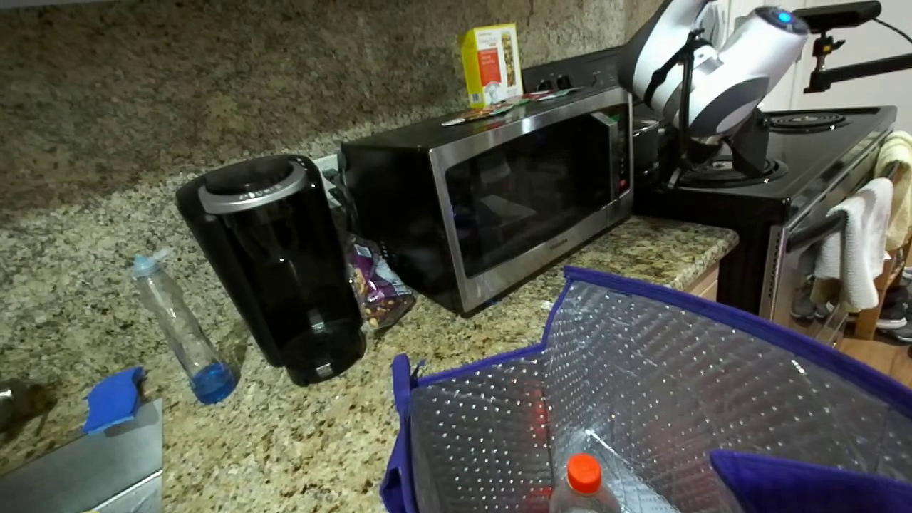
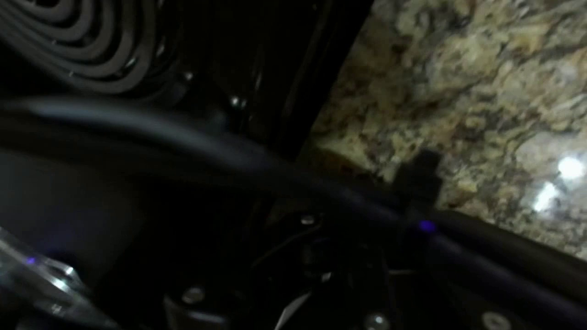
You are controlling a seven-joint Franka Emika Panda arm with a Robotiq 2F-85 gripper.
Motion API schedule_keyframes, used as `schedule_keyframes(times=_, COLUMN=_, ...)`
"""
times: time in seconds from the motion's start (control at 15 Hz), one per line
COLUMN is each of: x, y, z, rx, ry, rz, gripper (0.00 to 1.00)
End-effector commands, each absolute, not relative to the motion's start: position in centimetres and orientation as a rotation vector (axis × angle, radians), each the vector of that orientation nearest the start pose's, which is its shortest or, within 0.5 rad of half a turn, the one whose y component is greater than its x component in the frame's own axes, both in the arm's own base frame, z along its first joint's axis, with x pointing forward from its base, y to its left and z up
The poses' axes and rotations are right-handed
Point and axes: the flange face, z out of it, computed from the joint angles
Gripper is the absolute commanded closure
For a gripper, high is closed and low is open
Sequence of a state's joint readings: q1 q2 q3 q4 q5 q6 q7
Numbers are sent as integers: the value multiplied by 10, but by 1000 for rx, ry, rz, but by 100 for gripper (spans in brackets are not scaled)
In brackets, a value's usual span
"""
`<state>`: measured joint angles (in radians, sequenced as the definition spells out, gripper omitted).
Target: Push a button on the microwave
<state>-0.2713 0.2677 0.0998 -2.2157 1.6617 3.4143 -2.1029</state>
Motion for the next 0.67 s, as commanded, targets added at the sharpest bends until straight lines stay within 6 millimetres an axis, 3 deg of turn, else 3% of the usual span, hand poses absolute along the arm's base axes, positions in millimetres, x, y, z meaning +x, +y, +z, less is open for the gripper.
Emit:
schedule_keyframes(times=0.0, x=475, y=-180, z=252, rx=-3419, ry=-236, rz=-804, gripper=95)
schedule_keyframes(times=0.2, x=479, y=-164, z=240, rx=-3385, ry=-266, rz=-781, gripper=95)
schedule_keyframes(times=0.6, x=495, y=-162, z=278, rx=-3339, ry=-301, rz=-947, gripper=95)
